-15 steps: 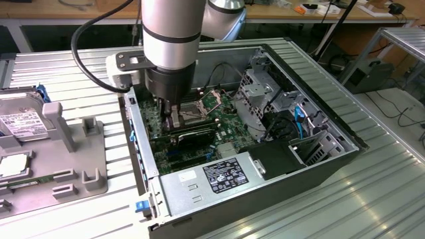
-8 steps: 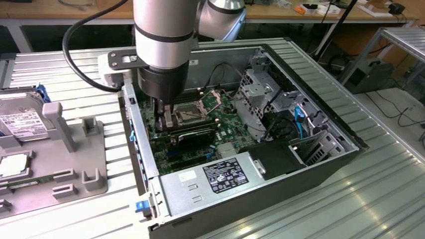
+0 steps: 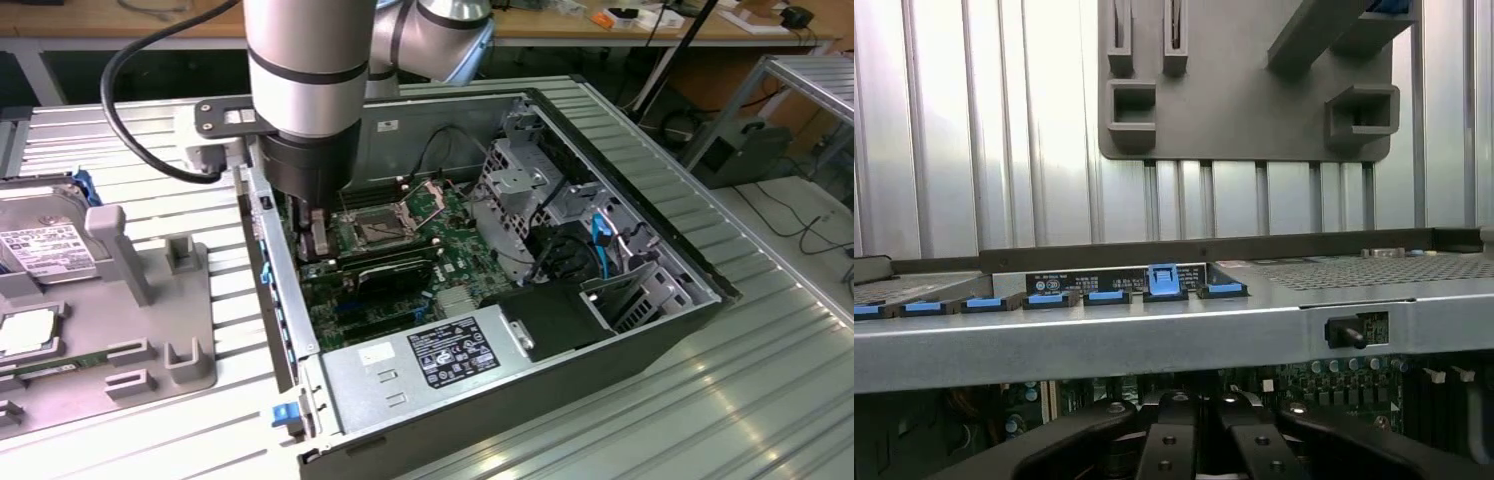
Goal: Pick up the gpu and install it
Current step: 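Press down on the gpu until it lock into place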
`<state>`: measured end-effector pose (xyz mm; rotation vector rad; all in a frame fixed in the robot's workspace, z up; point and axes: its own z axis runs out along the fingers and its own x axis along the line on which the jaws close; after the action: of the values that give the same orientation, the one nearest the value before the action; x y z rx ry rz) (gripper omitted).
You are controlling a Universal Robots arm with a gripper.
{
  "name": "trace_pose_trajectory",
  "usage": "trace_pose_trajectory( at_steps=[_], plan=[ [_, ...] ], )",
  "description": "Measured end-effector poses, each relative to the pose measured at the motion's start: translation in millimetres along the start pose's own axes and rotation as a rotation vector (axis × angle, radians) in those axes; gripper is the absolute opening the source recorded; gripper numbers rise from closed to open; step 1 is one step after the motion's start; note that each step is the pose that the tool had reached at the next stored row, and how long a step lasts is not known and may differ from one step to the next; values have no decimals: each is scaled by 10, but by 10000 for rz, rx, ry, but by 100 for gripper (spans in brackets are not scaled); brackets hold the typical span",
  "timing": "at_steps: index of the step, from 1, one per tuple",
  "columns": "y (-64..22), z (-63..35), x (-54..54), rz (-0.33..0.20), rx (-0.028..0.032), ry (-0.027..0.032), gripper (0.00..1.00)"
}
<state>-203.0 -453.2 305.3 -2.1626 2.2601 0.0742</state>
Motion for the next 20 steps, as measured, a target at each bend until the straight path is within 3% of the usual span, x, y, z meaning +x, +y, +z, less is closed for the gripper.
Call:
trace_pose_trajectory(
  at_steps=[4,7,12,20],
  plan=[
    [3,-1,0,0,-10,19,10],
    [8,-1,0,2,-50,25,10],
    [20,0,1,8,-223,32,10],
    [22,0,2,10,-237,33,10]
  ],
)
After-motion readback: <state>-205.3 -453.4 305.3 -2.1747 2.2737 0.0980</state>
